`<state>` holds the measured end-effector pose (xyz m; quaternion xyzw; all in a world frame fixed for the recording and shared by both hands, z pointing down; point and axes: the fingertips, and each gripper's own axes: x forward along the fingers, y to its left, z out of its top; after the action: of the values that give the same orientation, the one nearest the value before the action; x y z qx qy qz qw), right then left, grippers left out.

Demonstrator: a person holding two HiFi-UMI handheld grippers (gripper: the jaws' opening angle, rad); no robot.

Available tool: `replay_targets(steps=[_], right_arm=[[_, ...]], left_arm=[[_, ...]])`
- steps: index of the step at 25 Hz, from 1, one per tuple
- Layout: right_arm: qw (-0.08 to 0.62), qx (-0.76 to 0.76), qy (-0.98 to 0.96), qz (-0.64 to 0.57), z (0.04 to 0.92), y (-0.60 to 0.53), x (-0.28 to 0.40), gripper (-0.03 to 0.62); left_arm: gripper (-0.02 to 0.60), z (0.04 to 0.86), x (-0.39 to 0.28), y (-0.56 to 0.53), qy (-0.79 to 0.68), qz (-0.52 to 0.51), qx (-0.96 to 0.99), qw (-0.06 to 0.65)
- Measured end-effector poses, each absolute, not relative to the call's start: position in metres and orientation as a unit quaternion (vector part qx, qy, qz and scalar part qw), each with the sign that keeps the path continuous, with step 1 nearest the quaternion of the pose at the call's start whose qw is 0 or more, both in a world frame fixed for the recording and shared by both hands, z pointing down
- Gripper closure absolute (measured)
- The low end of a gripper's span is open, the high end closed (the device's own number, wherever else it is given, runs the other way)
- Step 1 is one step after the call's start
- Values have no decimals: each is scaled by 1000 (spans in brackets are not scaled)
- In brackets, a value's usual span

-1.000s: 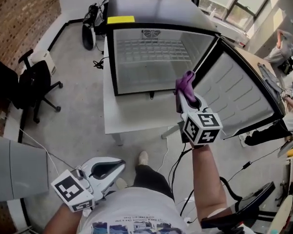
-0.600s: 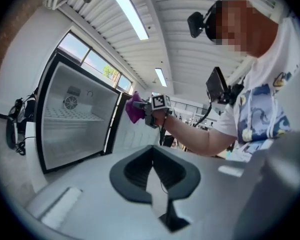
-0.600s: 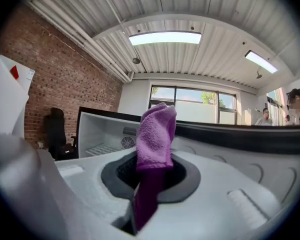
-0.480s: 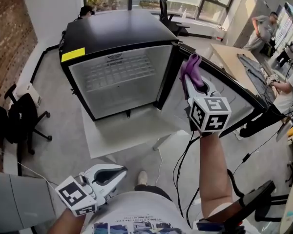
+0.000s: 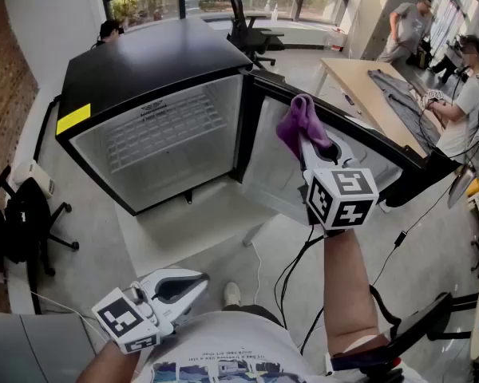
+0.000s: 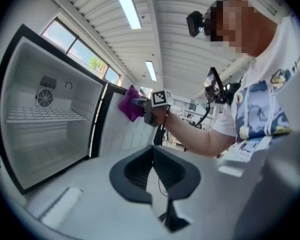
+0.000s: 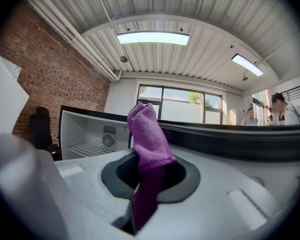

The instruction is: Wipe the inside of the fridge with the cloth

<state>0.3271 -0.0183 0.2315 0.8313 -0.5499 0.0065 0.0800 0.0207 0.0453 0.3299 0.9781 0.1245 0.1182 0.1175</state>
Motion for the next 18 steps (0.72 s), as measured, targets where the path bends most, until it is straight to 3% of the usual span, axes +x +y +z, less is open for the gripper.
replay_targets(steps=[18], right_arm=[[91,917,-388,32,240,150,370,540]], left_arm=[[575,336,49,90,248,140,953,103]])
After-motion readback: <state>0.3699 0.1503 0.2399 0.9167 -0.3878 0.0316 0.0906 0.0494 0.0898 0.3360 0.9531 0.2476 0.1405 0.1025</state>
